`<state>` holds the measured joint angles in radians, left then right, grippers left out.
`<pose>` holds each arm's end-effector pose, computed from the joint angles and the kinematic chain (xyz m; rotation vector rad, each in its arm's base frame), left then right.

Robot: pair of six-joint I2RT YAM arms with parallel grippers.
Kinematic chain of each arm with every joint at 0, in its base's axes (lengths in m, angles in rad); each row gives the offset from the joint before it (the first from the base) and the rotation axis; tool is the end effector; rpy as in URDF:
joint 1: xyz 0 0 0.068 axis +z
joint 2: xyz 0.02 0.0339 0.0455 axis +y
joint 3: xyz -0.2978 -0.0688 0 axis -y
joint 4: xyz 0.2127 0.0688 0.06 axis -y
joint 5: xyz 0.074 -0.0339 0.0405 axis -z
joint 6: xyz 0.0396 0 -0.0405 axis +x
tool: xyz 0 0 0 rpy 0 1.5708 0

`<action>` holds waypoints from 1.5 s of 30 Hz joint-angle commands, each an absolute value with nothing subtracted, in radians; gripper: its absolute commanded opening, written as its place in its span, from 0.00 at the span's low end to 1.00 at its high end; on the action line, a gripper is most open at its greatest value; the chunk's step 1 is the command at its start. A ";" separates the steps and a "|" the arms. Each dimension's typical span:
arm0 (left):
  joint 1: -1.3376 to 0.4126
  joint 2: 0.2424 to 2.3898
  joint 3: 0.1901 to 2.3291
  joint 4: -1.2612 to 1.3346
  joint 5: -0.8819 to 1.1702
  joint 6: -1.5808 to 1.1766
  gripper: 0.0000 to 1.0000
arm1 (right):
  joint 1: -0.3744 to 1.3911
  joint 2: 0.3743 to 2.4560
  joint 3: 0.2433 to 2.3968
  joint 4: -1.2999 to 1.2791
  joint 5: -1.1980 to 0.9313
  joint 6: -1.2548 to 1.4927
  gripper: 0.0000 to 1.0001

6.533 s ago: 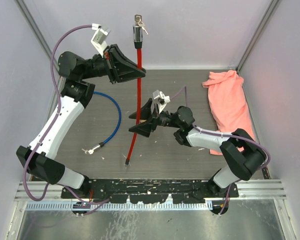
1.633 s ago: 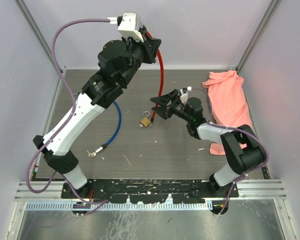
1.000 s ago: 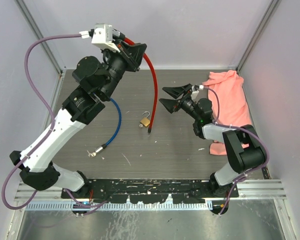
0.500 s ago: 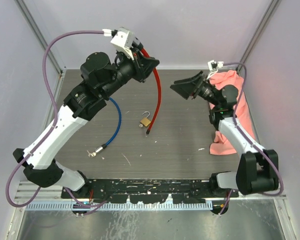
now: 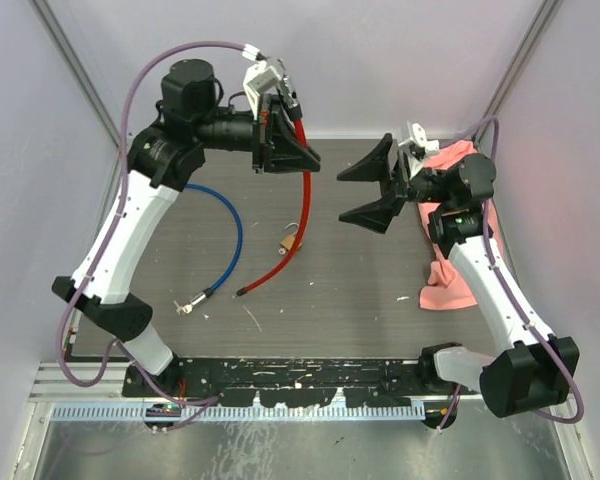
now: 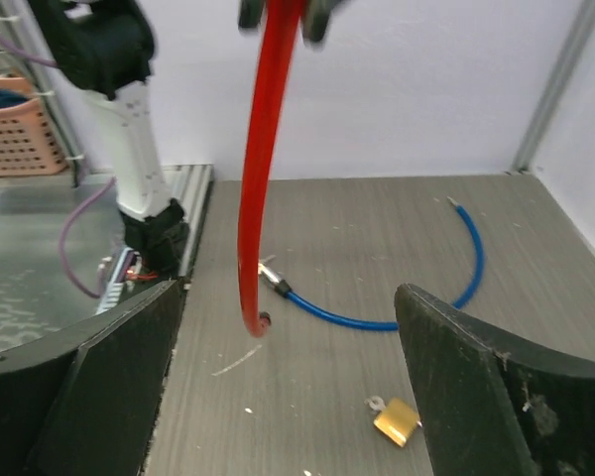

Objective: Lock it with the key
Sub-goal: Adjust the lock.

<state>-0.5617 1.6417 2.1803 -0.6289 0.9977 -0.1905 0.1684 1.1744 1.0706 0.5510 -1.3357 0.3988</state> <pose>0.2260 -0.1816 0.5625 1.0942 1.4471 -1.3680 0.1886 0.0711 0.4618 -1.1206 1.1282 1.1920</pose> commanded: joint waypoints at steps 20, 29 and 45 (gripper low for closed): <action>-0.635 1.631 1.958 0.074 1.239 -0.571 0.37 | 0.447 1.201 1.151 0.598 -1.212 0.512 0.01; -0.615 1.157 1.385 0.007 0.518 -0.250 0.98 | 0.251 1.190 1.241 0.502 -1.258 0.475 0.01; -0.821 1.203 1.168 0.612 0.204 -0.374 0.88 | 0.296 1.169 1.344 -0.159 -1.067 -0.226 0.01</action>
